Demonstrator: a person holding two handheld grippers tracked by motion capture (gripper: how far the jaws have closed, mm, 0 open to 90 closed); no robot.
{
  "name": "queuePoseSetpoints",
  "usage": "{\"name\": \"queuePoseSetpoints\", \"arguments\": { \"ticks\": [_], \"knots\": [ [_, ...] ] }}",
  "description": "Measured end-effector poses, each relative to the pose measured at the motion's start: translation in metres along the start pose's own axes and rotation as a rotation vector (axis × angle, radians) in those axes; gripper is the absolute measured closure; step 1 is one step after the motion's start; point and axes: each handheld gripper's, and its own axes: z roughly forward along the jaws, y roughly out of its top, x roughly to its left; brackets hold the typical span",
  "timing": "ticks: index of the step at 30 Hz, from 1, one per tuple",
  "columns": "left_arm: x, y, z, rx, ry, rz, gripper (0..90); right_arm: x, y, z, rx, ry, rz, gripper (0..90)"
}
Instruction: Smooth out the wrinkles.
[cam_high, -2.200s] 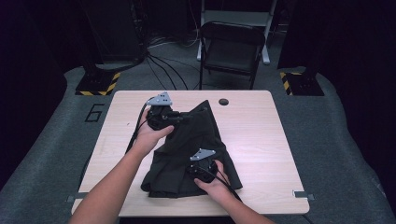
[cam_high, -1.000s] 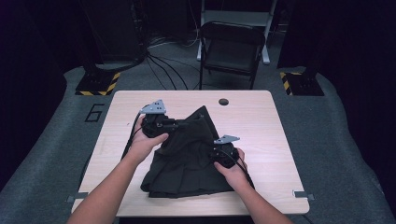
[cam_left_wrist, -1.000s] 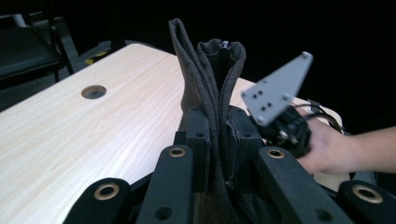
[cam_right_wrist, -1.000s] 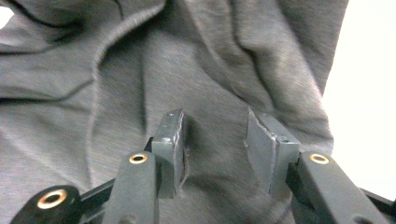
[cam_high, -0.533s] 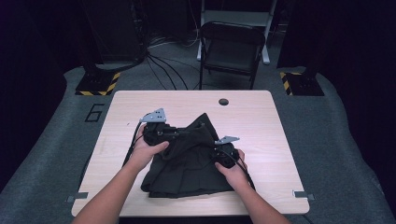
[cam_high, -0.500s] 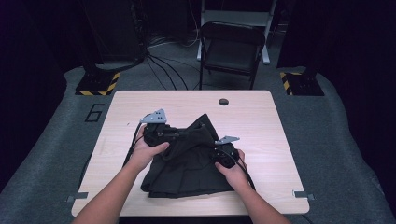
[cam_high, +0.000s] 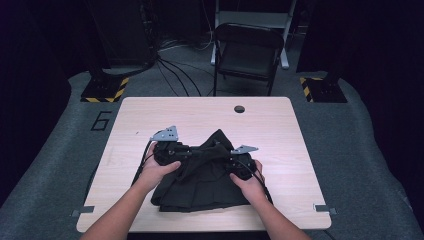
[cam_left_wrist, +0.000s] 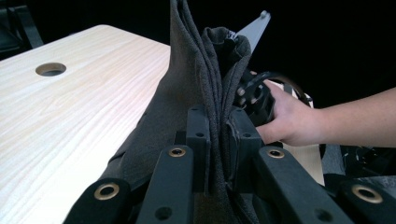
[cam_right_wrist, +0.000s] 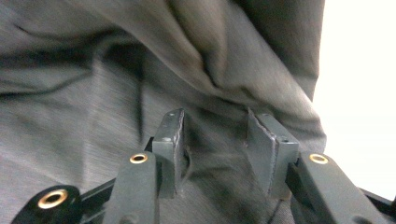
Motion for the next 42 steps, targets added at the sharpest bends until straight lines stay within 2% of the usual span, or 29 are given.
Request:
{"name": "queuePoseSetpoints", "arguments": {
  "ticks": [5,9,13,20,21,22,23,24,26,33,37,42],
  "knots": [
    [-0.001,-0.001,0.008,0.017,-0.008,0.005,80.9,-0.005,0.007,0.003,-0.009,-0.015,0.021,57.7],
    [-0.001,-0.002,0.013,0.026,-0.023,0.0,80.9,-0.018,0.004,0.015,0.018,-0.027,0.078,58.1],
    [-0.003,-0.007,0.019,0.051,-0.048,0.009,80.9,-0.019,0.003,0.016,0.018,-0.029,0.079,58.8],
    [-0.008,-0.022,0.02,0.055,-0.072,-0.012,81.0,-0.021,0.001,0.012,0.038,-0.025,0.071,58.2],
    [-0.009,-0.024,0.02,0.056,-0.076,-0.015,81.0,-0.022,0.001,0.011,0.033,-0.024,0.054,57.5],
    [-0.01,-0.026,0.02,0.059,-0.079,-0.015,81.0,-0.021,0.001,0.009,0.038,-0.025,0.069,57.0],
    [-0.012,-0.028,0.021,0.063,-0.088,-0.014,81.0,-0.022,0.0,0.007,0.042,-0.025,0.053,56.5],
    [-0.014,-0.03,0.021,0.074,-0.097,-0.009,81.0,-0.02,-0.001,0.005,0.036,-0.023,0.07,56.4],
    [-0.018,-0.033,0.022,0.088,-0.1,0.004,80.9,-0.022,-0.004,-0.002,0.029,-0.013,0.06,56.3],
    [-0.025,-0.049,0.024,0.134,-0.125,-0.005,80.7,-0.031,-0.009,-0.033,-0.009,-0.022,0.064,57.1],
    [-0.025,-0.057,0.026,0.14,-0.131,-0.026,80.5,-0.036,0.0,-0.047,-0.047,-0.033,0.063,57.0],
    [-0.026,-0.061,0.026,0.14,-0.122,-0.038,79.8,-0.026,0.02,-0.054,-0.086,-0.005,0.043,56.2]
  ]
}}
